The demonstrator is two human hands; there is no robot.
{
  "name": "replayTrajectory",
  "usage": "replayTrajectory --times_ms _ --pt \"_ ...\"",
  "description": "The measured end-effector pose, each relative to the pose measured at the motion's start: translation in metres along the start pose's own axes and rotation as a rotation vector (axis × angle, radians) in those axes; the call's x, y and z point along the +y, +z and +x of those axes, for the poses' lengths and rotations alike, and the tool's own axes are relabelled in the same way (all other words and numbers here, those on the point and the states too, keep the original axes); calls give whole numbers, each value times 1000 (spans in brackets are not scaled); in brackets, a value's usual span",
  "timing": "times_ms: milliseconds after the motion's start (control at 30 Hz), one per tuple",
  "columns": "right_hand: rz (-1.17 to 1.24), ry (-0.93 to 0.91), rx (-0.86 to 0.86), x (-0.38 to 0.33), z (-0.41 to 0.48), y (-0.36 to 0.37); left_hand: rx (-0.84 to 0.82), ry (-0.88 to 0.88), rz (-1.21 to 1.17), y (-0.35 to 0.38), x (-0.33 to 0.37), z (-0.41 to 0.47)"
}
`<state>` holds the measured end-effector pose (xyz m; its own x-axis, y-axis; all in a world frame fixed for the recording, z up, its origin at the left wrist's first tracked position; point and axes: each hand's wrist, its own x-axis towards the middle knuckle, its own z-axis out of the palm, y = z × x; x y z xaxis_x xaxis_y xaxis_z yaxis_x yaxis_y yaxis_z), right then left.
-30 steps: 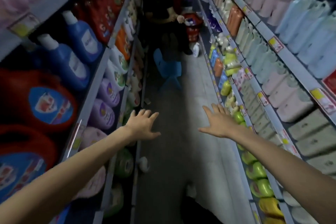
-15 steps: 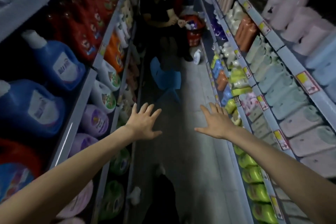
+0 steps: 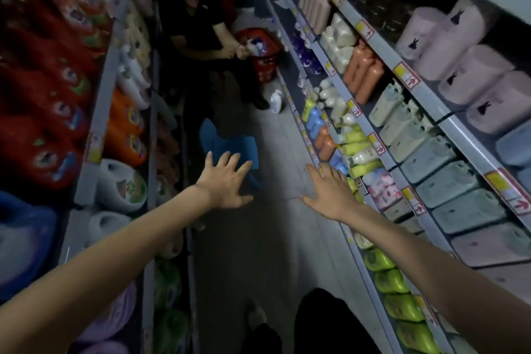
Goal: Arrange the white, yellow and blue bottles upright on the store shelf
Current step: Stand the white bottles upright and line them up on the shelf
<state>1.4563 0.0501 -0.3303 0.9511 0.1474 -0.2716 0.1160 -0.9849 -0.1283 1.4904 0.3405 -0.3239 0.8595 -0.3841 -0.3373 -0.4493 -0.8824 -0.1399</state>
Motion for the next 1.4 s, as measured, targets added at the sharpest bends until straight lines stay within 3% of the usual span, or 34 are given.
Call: replayTrajectory --times_ms 300,567,1400 --pt "61 128 -22 65 127 -15 -14 204 65 -27 -28 180" --pt "185 200 -55 125 256 -34 -112 230 210 -81 -65 336" --pt "306 474 -84 185 562 -104 -129 688 463 -167 -150 766"
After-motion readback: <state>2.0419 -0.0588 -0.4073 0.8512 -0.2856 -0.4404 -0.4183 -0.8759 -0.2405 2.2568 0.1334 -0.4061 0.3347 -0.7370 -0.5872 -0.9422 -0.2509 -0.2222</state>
